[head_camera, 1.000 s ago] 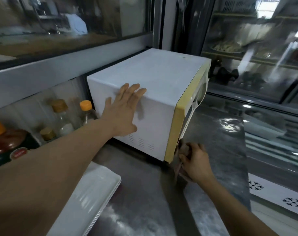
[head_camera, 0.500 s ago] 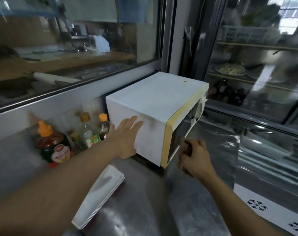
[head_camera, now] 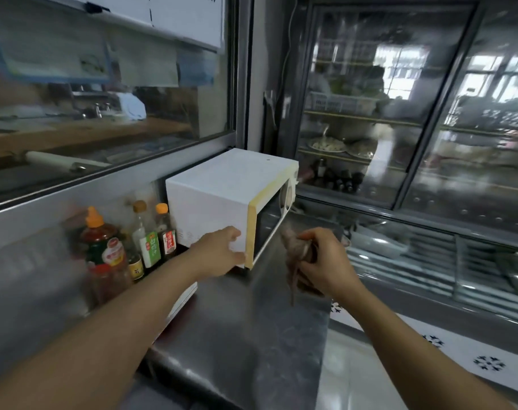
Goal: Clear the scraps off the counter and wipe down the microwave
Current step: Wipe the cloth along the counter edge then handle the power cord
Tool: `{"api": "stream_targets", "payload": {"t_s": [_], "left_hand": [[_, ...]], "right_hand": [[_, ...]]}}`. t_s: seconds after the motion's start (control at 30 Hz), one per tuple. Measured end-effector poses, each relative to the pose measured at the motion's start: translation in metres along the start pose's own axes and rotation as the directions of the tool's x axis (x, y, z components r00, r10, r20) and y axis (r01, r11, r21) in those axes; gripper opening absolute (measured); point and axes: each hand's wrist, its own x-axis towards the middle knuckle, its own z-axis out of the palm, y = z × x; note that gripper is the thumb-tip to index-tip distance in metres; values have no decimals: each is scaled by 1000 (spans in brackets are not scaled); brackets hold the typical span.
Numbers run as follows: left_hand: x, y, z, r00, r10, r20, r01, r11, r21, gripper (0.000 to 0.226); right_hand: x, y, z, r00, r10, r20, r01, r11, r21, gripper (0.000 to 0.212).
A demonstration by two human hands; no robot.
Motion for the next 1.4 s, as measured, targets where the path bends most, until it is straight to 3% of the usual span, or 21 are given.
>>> {"api": "stream_targets", "payload": {"t_s": [0.1, 0.2, 0.37, 0.53, 0.67, 0.83, 0.97, 1.1, 1.23, 1.4], "left_hand": [[-17, 34, 10, 1000, -9, 28, 13, 984, -177, 39], [-29, 72, 22, 999, -16, 38, 27, 940, -340, 41], [-39, 123, 38, 992, -97, 81, 126, 757, -642, 33], [-33, 164, 58, 992, -54, 116, 118, 740, -662, 14], [-23, 214, 86, 998, -56, 41, 68, 694, -716, 19], [-3, 276, 127, 999, -40, 5, 28, 598, -801, 21], [10, 317, 157, 998, -39, -45, -17, 542, -840, 21], [23, 351, 185, 997, -3, -79, -62, 590, -805, 16], [46, 374, 206, 992, 58, -115, -125, 640, -758, 25], [86, 387, 219, 975, 216, -55, -195, 707, -680, 46]], "right_hand": [[-25, -10, -21, 998, -38, -50, 37, 999, -22, 33], [-45, -19, -40, 991, -109, -73, 108, 994, -14, 35], [-63, -20, -73, 980, -174, -91, 177, 984, 19, 39], [-77, 1, -113, 982, -158, -99, 164, 985, 53, 53], [-82, 34, -157, 991, -122, -62, 125, 990, 60, 72], [-76, 89, -226, 991, -48, -122, 61, 992, 106, 52], [-59, 135, -273, 998, 38, -44, -32, 993, 115, 44], [-45, 167, -298, 999, 26, -43, -23, 997, 70, 43], [-25, 194, -319, 998, 70, -7, -69, 996, 59, 25], [-2, 238, -334, 992, 75, 98, -107, 919, 380, 26]]}}
